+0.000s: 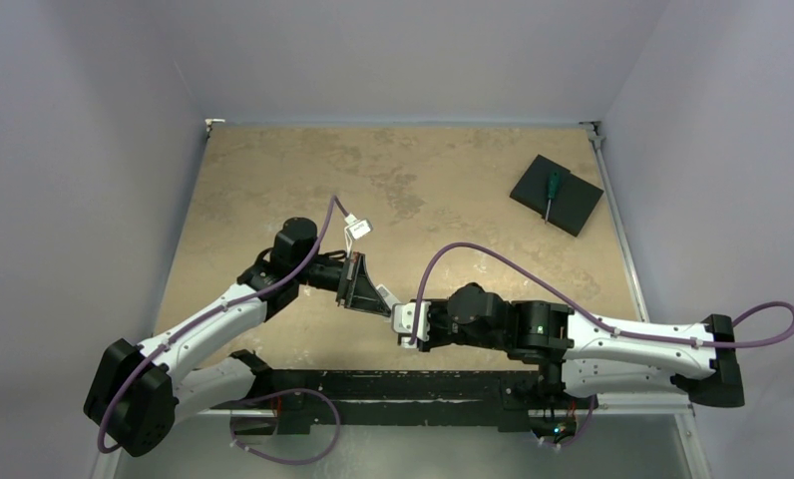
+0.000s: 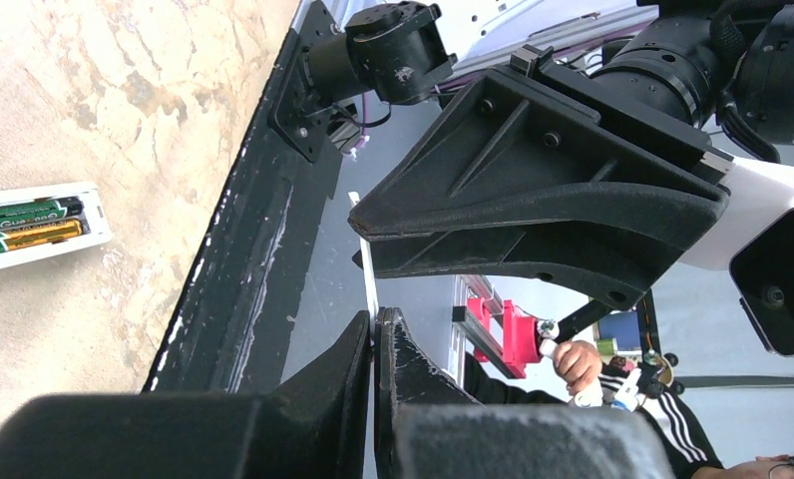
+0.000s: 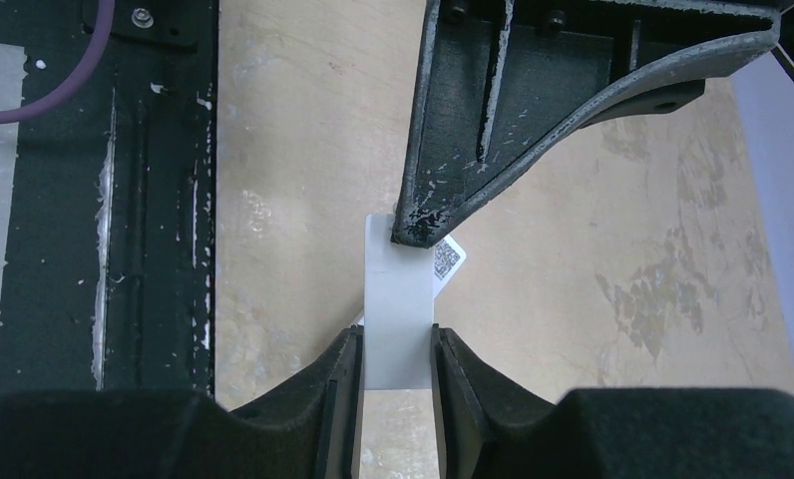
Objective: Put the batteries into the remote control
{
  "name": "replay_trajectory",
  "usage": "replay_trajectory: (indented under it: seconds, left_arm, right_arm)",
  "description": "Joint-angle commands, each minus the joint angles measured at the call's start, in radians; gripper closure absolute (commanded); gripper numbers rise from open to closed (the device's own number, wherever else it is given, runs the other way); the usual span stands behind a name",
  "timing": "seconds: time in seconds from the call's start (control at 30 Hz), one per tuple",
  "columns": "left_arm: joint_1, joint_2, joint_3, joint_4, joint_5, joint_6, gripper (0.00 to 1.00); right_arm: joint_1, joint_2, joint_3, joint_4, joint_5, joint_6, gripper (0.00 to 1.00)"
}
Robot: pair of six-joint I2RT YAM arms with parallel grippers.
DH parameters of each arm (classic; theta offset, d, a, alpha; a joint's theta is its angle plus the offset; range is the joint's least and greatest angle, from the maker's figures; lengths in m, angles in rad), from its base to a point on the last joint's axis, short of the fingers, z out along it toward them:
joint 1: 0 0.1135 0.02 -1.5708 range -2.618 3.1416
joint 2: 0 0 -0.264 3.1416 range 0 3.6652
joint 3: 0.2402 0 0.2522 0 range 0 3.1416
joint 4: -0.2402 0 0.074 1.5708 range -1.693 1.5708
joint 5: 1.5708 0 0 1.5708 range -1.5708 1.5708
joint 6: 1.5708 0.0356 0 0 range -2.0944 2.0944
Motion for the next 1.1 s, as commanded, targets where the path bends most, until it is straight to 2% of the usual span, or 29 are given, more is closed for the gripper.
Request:
replay_trajectory:
  seconds: [0.0,0.17,0.37,0.47,0.63,0.83,1.07]
  left_arm:
    - [0.001,-0.014,0.011,0.047,0.027,-0.004,1.00]
    - [0.001,-0.004,0.013,0.024,0.010,0.003,0.98]
    - [0.002,-0.008,0.024,-0.023,-0.067,0.032,0.72]
    - [0.002,-0.014,0.055,-0.112,-0.136,0.077,0.67]
    - [0.002,-0.023,0.106,-0.236,-0.278,0.139,0.64]
    - [0.002,-0.056,0.156,-0.409,-0.520,0.219,0.64]
    - [0.002,-0.117,0.174,-0.485,-0.705,0.245,0.63]
  right_arm:
    - [-0.006,0.002,0.011,0.044,-0.011,-0.013,0.75]
    - [-0.005,-0.004,0.014,0.045,-0.001,0.000,0.81]
    - [-0.006,0.021,0.060,-0.006,0.048,0.112,0.82]
    - [-0.006,0.059,0.100,-0.065,0.085,0.187,0.83]
    - [-0.006,0.110,0.139,-0.120,0.103,0.355,0.84]
    - [-0.005,0.135,0.145,-0.124,0.094,0.497,0.84]
    - [-0.005,0.165,0.095,-0.123,0.124,0.609,0.85]
